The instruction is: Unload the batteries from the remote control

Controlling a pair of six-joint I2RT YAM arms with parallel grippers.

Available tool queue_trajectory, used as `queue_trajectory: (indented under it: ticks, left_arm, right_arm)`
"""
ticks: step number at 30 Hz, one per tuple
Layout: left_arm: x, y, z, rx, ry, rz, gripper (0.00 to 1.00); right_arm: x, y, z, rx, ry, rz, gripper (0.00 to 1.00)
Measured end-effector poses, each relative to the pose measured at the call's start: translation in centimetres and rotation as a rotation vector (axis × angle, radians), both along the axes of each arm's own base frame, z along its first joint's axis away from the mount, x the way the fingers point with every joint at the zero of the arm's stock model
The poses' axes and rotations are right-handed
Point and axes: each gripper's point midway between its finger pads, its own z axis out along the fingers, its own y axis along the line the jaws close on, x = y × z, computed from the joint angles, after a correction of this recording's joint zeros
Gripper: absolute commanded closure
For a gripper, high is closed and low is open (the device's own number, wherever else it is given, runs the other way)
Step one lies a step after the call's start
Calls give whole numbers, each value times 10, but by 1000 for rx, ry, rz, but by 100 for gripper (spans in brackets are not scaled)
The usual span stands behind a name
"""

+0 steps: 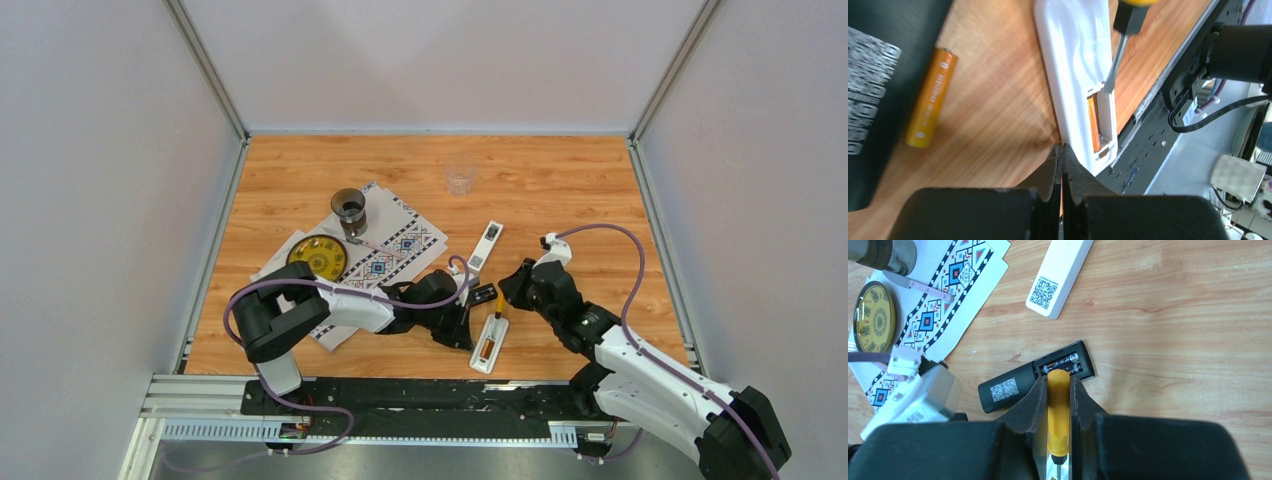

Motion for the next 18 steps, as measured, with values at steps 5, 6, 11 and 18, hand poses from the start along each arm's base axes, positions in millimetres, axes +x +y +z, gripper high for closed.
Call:
queue_trajectory:
  ticks: [5,6,11,18]
  left_arm:
    - [-19,-3,-4,12,21,-38,100]
    - [-22,-5,-4,5,34,-44,100]
    - [-20,-25,-3,-22,57,-59,100]
    - [-14,-38,-2,-31,55,-61,100]
  right_arm:
    - [2,-1,9,-24,-20,14,100]
    - [2,-1,10,-26,-25,15,100]
    - [-1,-6,15,-34,-37,18,100]
    - [-5,-11,21,-32,-50,10,100]
